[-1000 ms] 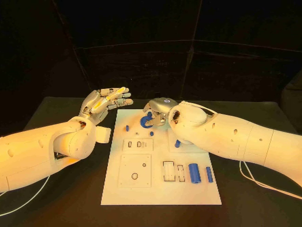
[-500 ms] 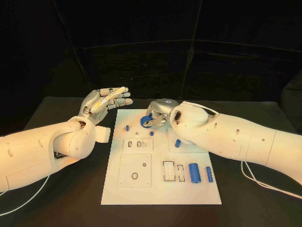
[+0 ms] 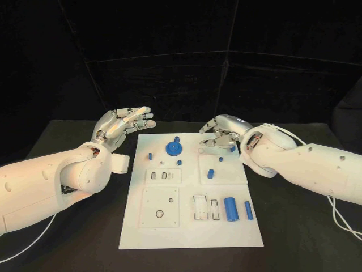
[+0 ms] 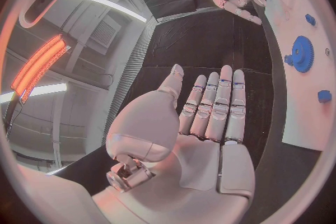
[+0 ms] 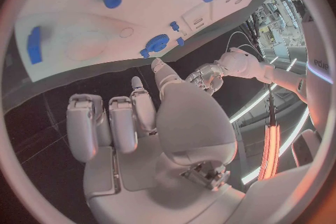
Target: Assemble the parts on the task board
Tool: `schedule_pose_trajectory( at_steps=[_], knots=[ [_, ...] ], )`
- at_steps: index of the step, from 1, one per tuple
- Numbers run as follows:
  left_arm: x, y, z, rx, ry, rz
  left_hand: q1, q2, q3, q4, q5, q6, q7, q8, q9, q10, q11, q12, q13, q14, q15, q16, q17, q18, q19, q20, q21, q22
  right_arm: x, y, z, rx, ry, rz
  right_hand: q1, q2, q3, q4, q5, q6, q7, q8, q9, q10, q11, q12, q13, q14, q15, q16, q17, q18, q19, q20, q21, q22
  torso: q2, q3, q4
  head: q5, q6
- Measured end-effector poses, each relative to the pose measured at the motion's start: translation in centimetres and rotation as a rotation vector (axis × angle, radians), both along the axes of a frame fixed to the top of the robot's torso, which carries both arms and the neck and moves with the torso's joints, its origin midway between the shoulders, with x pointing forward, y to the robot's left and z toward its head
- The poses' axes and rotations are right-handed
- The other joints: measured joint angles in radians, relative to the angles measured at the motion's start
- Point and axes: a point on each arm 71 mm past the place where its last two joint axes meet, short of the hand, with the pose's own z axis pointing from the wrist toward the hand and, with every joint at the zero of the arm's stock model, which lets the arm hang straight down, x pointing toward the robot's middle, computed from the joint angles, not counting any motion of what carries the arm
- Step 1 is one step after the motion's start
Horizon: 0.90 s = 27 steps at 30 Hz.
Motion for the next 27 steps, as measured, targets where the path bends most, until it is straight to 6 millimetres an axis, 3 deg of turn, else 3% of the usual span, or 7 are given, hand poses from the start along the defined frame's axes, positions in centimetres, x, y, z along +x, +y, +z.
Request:
schedule_pose_trajectory(
  at_steps=[4, 10, 16, 27],
  knots=[
    [0.1, 0.0, 0.0, 0.001, 0.000, 0.002, 0.000, 0.000, 0.000, 0.000, 0.000, 0.000, 0.000, 0.000, 0.000, 0.000, 0.000, 0.000, 0.000, 0.000, 0.000, 0.000, 0.000, 0.000, 0.000, 0.000, 0.000, -0.001, -0.2, -3.5, 0.1, 0.050, 0.036, -0.036, 0.017, -0.007, -0.003, -0.015, 0.000, 0.003, -0.003, 0.000, 0.000, -0.004, -0.004, -0.007, 0.000, 0.000, 0.000, -0.005, 0.000, 0.000, 0.000, 0.000, -0.005, 0.000, -0.001, 0.0024, -0.0069, -0.005, 0.004],
    [0.2, -0.2, -0.1, -0.001, 0.000, -0.006, 0.000, 0.000, 0.000, 0.000, 0.000, 0.000, 0.000, 0.000, 0.000, 0.000, 0.000, 0.000, 0.000, 0.000, 0.000, 0.000, 0.000, 0.000, 0.000, 0.000, 0.000, -0.001, 0.0, -6.4, -0.1, 0.089, 0.066, -0.068, 0.021, -0.011, -0.006, -0.024, 0.000, 0.004, -0.005, 0.000, 0.000, -0.007, 0.000, -0.009, 0.000, 0.000, 0.000, -0.005, 0.000, 0.000, 0.000, 0.000, -0.005, 0.000, -0.001, 0.0068, -0.0123, -0.014, 0.007],
    [0.3, -0.3, -0.3, -0.001, 0.001, -0.006, 0.000, 0.000, 0.000, 0.000, 0.000, 0.000, 0.000, 0.000, 0.000, 0.000, 0.000, 0.000, 0.000, 0.000, 0.000, 0.000, 0.000, 0.000, 0.000, 0.000, 0.000, -0.001, 0.5, -7.8, -0.3, 0.098, 0.080, -0.088, 0.033, -0.010, -0.006, -0.029, 0.000, 0.004, -0.005, 0.000, 0.000, -0.007, 0.000, -0.013, 0.000, 0.000, 0.000, -0.006, 0.000, 0.000, 0.000, 0.000, -0.008, 0.000, -0.001, 0.0068, -0.0129, -0.023, 0.004],
    [0.3, -0.4, -0.4, -0.004, 0.004, -0.014, 0.000, 0.000, 0.000, 0.000, 0.000, 0.000, 0.000, 0.000, 0.000, 0.000, 0.000, 0.000, 0.000, 0.000, 0.000, 0.000, 0.000, 0.000, 0.000, 0.000, 0.000, -0.001, 1.4, -8.4, -1.5, 0.076, 0.108, -0.102, 0.046, -0.005, -0.003, -0.040, 0.000, 0.004, -0.005, 0.000, 0.000, -0.014, 0.000, -0.013, 0.000, 0.000, 0.000, -0.009, 0.000, 0.000, 0.000, 0.000, -0.009, 0.000, -0.001, 0.0046, -0.0096, -0.025, -0.002]
  ],
)
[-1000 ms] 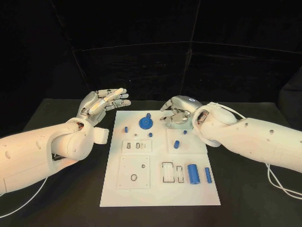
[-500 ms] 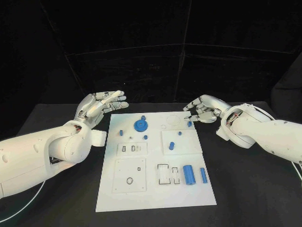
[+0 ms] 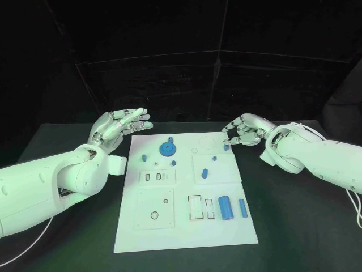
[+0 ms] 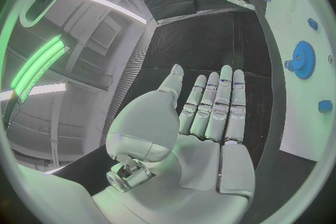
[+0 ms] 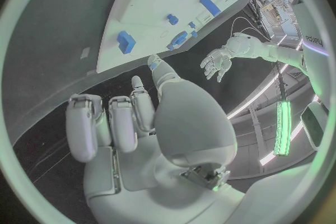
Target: Assemble the parts on the task board
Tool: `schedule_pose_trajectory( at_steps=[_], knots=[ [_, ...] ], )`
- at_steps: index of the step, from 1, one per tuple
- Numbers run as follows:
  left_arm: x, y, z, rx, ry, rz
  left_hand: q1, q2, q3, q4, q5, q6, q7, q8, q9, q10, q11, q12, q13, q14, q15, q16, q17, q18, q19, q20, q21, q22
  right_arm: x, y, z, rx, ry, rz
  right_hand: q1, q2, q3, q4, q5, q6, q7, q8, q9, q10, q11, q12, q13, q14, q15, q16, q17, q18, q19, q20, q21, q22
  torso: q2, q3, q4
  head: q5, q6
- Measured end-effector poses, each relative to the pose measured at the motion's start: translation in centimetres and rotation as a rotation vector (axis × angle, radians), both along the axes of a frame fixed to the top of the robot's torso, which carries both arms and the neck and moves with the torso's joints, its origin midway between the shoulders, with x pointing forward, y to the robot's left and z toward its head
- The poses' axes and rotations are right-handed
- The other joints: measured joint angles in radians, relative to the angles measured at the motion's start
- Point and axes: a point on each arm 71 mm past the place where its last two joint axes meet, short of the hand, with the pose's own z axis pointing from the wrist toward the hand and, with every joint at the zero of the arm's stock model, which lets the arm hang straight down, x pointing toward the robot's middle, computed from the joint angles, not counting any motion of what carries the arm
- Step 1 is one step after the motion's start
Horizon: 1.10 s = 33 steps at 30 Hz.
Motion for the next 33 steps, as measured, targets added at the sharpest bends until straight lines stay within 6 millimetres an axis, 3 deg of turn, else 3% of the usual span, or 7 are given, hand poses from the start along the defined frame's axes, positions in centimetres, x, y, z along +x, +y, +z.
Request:
schedule_pose_trajectory(
  at_steps=[23, 33],
  knots=[
    [0.0, 0.0, 0.0, -0.002, 0.001, -0.004, 0.000, 0.000, 0.000, 0.000, 0.000, 0.000, 0.000, 0.000, 0.000, 0.000, 0.000, 0.000, 0.000, 0.000, 0.000, 0.000, 0.000, 0.000, 0.000, 0.000, 0.000, -0.001, -0.1, -0.4, -2.2, -0.039, 0.058, 0.009, 0.004, -0.004, -0.003, -0.003, 0.000, 0.011, 0.004, 0.000, 0.001, 0.000, 0.000, -0.004, 0.000, 0.000, 0.000, 0.000, 0.000, 0.000, 0.000, 0.000, 0.000, 0.000, -0.001, -0.0008, -0.0010, 0.001, -0.007],
    [0.0, 0.0, -0.1, -0.002, 0.001, -0.003, 0.000, 0.000, 0.003, -0.003, 0.000, 0.000, 0.000, 0.000, 0.000, 0.000, 0.000, 0.000, 0.000, 0.000, 0.000, 0.000, 0.000, 0.000, 0.000, 0.000, 0.000, -0.001, 0.0, -0.4, -2.7, -0.043, 0.068, 0.003, 0.010, 0.003, -0.003, -0.003, 0.000, 0.025, -0.003, 0.006, 0.002, 0.000, 0.000, -0.003, 0.000, 0.000, 0.000, 0.000, 0.000, 0.000, 0.000, 0.000, 0.000, 0.000, -0.001, -0.0002, -0.0014, 0.001, -0.008]
  ],
)
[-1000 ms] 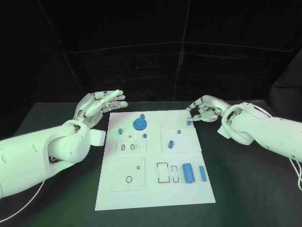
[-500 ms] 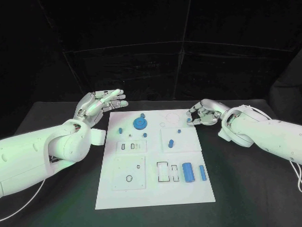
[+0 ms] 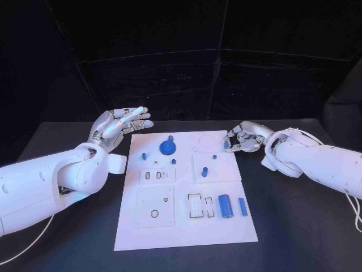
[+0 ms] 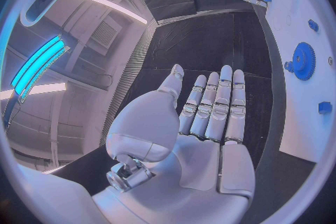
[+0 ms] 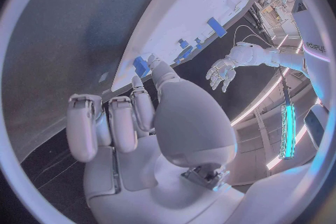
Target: Assemble the parts on the task board
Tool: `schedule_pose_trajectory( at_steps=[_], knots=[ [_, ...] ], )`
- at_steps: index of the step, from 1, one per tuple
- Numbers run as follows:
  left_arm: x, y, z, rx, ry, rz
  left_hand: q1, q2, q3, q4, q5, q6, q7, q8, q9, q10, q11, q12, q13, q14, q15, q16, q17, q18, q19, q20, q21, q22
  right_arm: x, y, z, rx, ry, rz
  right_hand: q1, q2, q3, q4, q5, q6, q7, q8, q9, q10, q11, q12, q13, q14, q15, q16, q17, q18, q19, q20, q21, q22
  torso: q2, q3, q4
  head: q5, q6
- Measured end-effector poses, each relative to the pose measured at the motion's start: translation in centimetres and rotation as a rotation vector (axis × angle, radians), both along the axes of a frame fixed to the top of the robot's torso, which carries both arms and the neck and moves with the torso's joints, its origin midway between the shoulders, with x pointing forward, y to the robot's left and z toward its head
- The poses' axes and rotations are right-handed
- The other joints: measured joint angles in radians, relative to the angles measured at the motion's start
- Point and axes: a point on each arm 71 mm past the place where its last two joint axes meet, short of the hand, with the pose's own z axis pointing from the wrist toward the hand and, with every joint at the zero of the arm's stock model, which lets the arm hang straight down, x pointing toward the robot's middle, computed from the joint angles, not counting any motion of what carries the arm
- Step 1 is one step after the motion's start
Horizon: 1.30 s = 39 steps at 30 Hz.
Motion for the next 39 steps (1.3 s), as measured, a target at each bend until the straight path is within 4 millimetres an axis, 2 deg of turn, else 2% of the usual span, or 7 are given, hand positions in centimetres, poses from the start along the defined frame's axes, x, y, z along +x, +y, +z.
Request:
schedule_pose_trajectory(
  at_steps=[2, 6, 9, 21, 27, 30, 39],
  knots=[
    [0.00, 0.01, -0.01, 0.000, 0.000, 0.000, 0.000, 0.000, 0.000, 0.000, 0.000, 0.000, 0.000, 0.000, 0.000, 0.000, 0.000, 0.000, 0.000, 0.000, 0.000, 0.000, 0.000, 0.000, 0.000, 0.000, 0.000, 0.000, 0.04, 0.01, -0.05, -0.001, 0.001, -0.001, 0.000, 0.000, 0.000, 0.000, -0.003, 0.008, 0.003, 0.006, 0.001, 0.000, 0.000, 0.005, 0.000, 0.000, 0.000, 0.000, 0.000, 0.000, 0.000, 0.000, 0.000, 0.000, 0.000, 0.0000, 0.0000, 0.000, 0.000],
    [0.00, -0.01, -0.02, 0.000, 0.000, 0.000, 0.000, 0.000, 0.000, 0.000, 0.000, 0.000, 0.000, 0.000, 0.000, 0.000, 0.000, 0.000, 0.000, 0.000, 0.000, 0.000, 0.000, 0.000, 0.000, 0.000, 0.000, 0.000, 0.11, 0.08, -0.13, -0.001, 0.003, -0.001, -0.001, 0.015, 0.004, -0.004, -0.022, 0.029, -0.004, 0.016, 0.003, 0.004, -0.004, 0.005, 0.001, 0.000, 0.000, 0.000, 0.000, 0.000, 0.000, 0.000, 0.000, 0.000, 0.000, 0.0000, 0.0000, 0.000, 0.000],
    [0.00, -0.01, -0.02, 0.000, 0.000, 0.000, 0.000, 0.000, 0.000, 0.000, 0.000, 0.000, 0.000, 0.000, 0.000, 0.000, 0.000, 0.000, 0.000, 0.000, 0.000, 0.000, 0.000, 0.000, 0.000, 0.000, 0.000, 0.000, 0.14, 0.15, -0.18, -0.002, 0.004, -0.001, 0.000, 0.016, 0.007, -0.007, -0.035, 0.043, -0.006, 0.023, 0.004, 0.006, -0.006, 0.011, 0.001, 0.000, 0.000, 0.000, 0.000, 0.000, -0.003, -0.003, 0.000, 0.000, 0.000, 0.0000, 0.0000, -0.001, -0.001],
    [0.00, 0.00, -0.02, 0.000, 0.000, 0.000, 0.000, 0.000, 0.000, 0.000, 0.000, 0.000, 0.000, 0.000, 0.000, 0.000, 0.000, 0.000, 0.000, 0.000, 0.000, 0.000, 0.000, 0.000, 0.000, 0.000, 0.000, 0.000, 0.21, 0.35, -0.33, -0.003, 0.009, 0.002, 0.005, 0.040, 0.024, -0.018, -0.052, 0.079, -0.017, 0.043, 0.006, 0.013, -0.013, 0.017, 0.002, 0.000, -0.008, 0.000, 0.000, 0.000, -0.003, -0.010, 0.000, 0.000, 0.000, -0.0004, 0.0007, -0.001, -0.002],
    [0.00, 0.02, -0.02, 0.000, 0.001, 0.001, 0.000, 0.000, 0.000, 0.000, 0.000, 0.000, 0.000, 0.000, 0.000, 0.000, 0.000, 0.000, 0.000, 0.000, 0.000, 0.000, 0.000, 0.000, 0.000, 0.000, 0.000, 0.000, 0.25, 0.32, -0.34, -0.003, 0.008, -0.001, 0.016, 0.059, 0.058, -0.032, -0.100, 0.112, -0.029, 0.062, 0.007, 0.016, -0.027, 0.020, 0.003, 0.002, -0.020, 0.000, 0.000, 0.000, -0.002, -0.021, 0.000, 0.000, 0.000, -0.0004, 0.0009, -0.001, -0.003],
    [0.00, 0.03, -0.02, 0.000, 0.001, 0.001, 0.000, 0.000, 0.000, 0.000, 0.000, 0.000, 0.000, 0.000, 0.000, 0.000, 0.000, 0.000, 0.000, 0.000, 0.000, 0.000, 0.000, 0.000, 0.000, 0.000, 0.000, 0.000, 0.27, 0.27, -0.32, -0.003, 0.005, -0.004, 0.020, 0.068, 0.078, -0.038, -0.107, 0.127, -0.034, 0.068, 0.007, 0.017, -0.035, 0.021, 0.003, 0.001, -0.027, 0.000, 0.000, 0.000, -0.001, -0.023, 0.000, 0.000, 0.000, -0.0002, 0.0009, -0.001, -0.004],
    [0.00, 0.12, -0.02, 0.001, 0.001, 0.002, 0.000, 0.000, 0.000, 0.000, 0.000, 0.000, 0.000, 0.000, 0.000, 0.000, 0.000, 0.000, 0.000, 0.000, 0.000, 0.000, 0.000, 0.000, 0.000, 0.000, 0.000, 0.000, -0.03, 0.41, 0.03, 0.008, -0.023, -0.017, 0.012, 0.078, 0.106, -0.048, -0.117, 0.134, -0.030, 0.079, 0.008, 0.017, -0.042, 0.021, 0.002, 0.002, -0.035, 0.000, 0.000, 0.000, -0.004, -0.033, 0.000, 0.000, -0.001, 0.0000, 0.0008, -0.001, -0.004]
  ],
)
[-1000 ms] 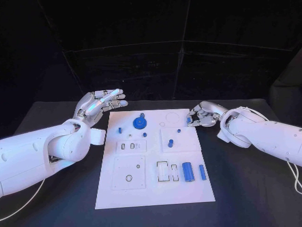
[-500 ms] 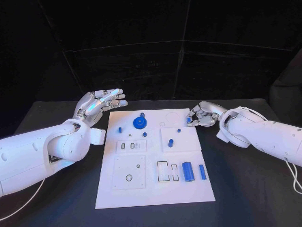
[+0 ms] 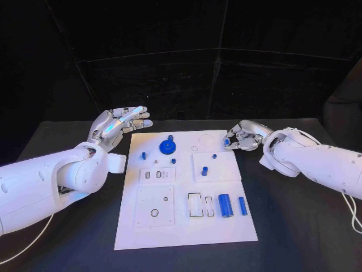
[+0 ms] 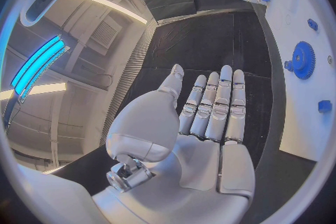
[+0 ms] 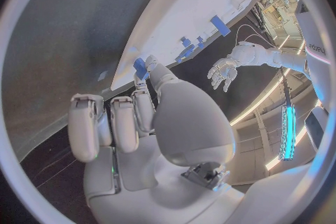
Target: Assemble the parts on the task board
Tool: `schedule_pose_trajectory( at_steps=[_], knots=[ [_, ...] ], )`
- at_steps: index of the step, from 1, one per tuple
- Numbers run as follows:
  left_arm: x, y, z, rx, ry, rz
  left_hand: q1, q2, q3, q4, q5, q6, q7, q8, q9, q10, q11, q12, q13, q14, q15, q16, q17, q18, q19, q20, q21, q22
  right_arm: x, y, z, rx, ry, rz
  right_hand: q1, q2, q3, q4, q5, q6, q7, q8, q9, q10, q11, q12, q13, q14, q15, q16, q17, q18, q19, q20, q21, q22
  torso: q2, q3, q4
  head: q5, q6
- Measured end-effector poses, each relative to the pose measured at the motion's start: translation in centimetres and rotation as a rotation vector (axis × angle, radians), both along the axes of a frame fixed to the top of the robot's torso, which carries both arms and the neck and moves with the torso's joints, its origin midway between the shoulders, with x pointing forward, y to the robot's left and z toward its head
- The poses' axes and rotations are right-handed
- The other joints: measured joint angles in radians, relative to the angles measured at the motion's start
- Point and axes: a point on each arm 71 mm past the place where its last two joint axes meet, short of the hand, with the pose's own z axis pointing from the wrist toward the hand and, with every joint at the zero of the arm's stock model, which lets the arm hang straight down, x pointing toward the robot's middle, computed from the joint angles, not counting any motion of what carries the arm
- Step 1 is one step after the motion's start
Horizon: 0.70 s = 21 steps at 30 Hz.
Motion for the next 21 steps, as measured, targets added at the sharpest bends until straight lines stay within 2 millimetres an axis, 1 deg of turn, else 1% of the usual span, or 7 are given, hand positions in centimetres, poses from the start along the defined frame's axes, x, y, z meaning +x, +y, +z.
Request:
schedule_pose_trajectory(
  at_steps=[4, 7, 9, 12, 14, 15, 21],
  knots=[
    [-0.1, 0.2, 0.0, 0.001, 0.000, 0.002, 0.000, 0.000, 0.000, 0.000, 0.000, 0.000, 0.000, 0.000, 0.000, 0.000, 0.000, 0.000, 0.000, 0.000, 0.000, 0.000, 0.000, 0.000, 0.000, 0.000, 0.000, -0.001, -0.7, 0.6, 0.4, 0.014, -0.011, 0.001, -0.007, 0.007, 0.004, 0.004, -0.010, 0.000, 0.000, 0.000, 0.000, 0.000, 0.000, 0.000, 0.000, 0.000, 0.000, 0.000, 0.000, 0.000, 0.000, 0.000, 0.004, 0.000, -0.001, -0.0012, -0.0001, 0.000, 0.001],
    [-0.1, 0.3, 0.0, 0.001, 0.001, 0.003, 0.000, 0.000, 0.000, 0.000, 0.000, 0.000, 0.000, 0.000, 0.000, 0.000, 0.000, 0.000, 0.000, 0.000, 0.000, 0.000, 0.000, 0.000, 0.000, 0.000, 0.000, -0.002, -1.4, 1.7, 0.8, 0.030, -0.016, 0.009, -0.014, 0.014, 0.011, 0.011, -0.023, 0.000, 0.000, 0.000, 0.000, 0.000, 0.000, -0.006, 0.000, 0.000, 0.000, 0.000, 0.000, 0.000, 0.004, -0.004, 0.004, 0.000, -0.003, -0.0028, -0.0015, 0.001, 0.001],
    [-0.1, 0.3, 0.0, 0.001, 0.002, 0.003, 0.000, 0.000, 0.000, 0.000, 0.000, 0.000, 0.000, 0.000, 0.000, 0.000, 0.000, 0.000, 0.000, 0.000, 0.000, 0.000, 0.000, 0.000, 0.000, 0.000, 0.000, -0.002, -1.8, 2.4, 1.1, 0.038, -0.018, 0.012, -0.020, 0.020, 0.011, 0.011, -0.024, 0.000, 0.000, 0.000, 0.000, 0.000, 0.000, -0.008, 0.000, 0.000, 0.000, 0.000, 0.000, 0.000, 0.004, -0.003, 0.004, 0.000, -0.005, -0.0045, -0.0029, 0.002, 0.000],
    [-0.1, 0.2, 0.0, 0.001, 0.002, 0.002, 0.000, 0.000, 0.000, 0.000, 0.000, 0.000, 0.000, 0.000, 0.000, 0.000, 0.000, 0.000, 0.000, 0.000, 0.000, 0.000, 0.000, 0.000, 0.000, 0.000, 0.000, -0.002, -2.3, 3.6, 1.6, 0.052, -0.021, 0.019, -0.022, 0.022, 0.009, 0.013, -0.025, 0.000, 0.000, 0.000, 0.000, 0.000, 0.000, -0.008, 0.000, 0.000, 0.000, 0.000, 0.000, 0.000, 0.004, -0.003, 0.004, 0.000, -0.010, -0.0073, -0.0039, 0.003, -0.002],
    [-0.1, 0.1, 0.0, 0.001, 0.003, 0.000, 0.000, 0.000, 0.000, 0.000, 0.000, 0.000, 0.000, 0.000, 0.000, 0.000, 0.000, 0.000, 0.000, 0.000, 0.000, 0.000, 0.000, 0.000, 0.000, 0.000, 0.000, -0.002, -2.7, 4.9, 2.0, 0.064, -0.023, 0.030, -0.024, 0.023, 0.007, 0.015, -0.025, 0.000, 0.000, 0.000, 0.000, 0.000, 0.000, -0.008, 0.000, 0.000, 0.000, 0.000, 0.000, 0.000, 0.004, -0.003, 0.004, 0.000, -0.016, -0.0109, -0.0039, 0.005, -0.005],
    [-0.1, 0.1, 0.0, 0.001, 0.004, 0.000, 0.000, 0.000, 0.000, 0.000, 0.000, 0.000, 0.000, 0.000, 0.000, 0.000, 0.000, 0.000, 0.000, 0.000, 0.000, 0.000, 0.000, 0.000, 0.000, 0.000, -0.004, -0.002, -2.9, 5.6, 2.2, 0.068, -0.024, 0.036, -0.025, 0.024, 0.007, 0.015, -0.026, 0.000, 0.000, 0.000, 0.000, 0.000, 0.000, -0.008, 0.000, 0.000, 0.000, 0.000, 0.000, 0.000, 0.004, -0.003, 0.004, 0.000, -0.017, -0.0112, -0.0039, 0.005, -0.006],
    [0.1, -0.2, 0.0, 0.001, 0.006, -0.006, -0.004, 0.004, 0.000, 0.000, 0.000, 0.000, 0.000, 0.000, 0.000, 0.000, 0.000, 0.000, 0.000, 0.000, 0.000, 0.000, 0.000, 0.000, 0.000, 0.000, -0.004, -0.002, -3.8, 9.7, 2.7, 0.083, -0.015, 0.081, -0.034, 0.022, 0.007, 0.015, -0.027, 0.000, 0.000, -0.001, 0.000, 0.002, -0.002, -0.009, 0.000, 0.000, 0.000, 0.000, 0.000, 0.000, 0.004, -0.003, 0.004, 0.000, -0.031, -0.0183, -0.0028, 0.016, -0.016]
  ],
)
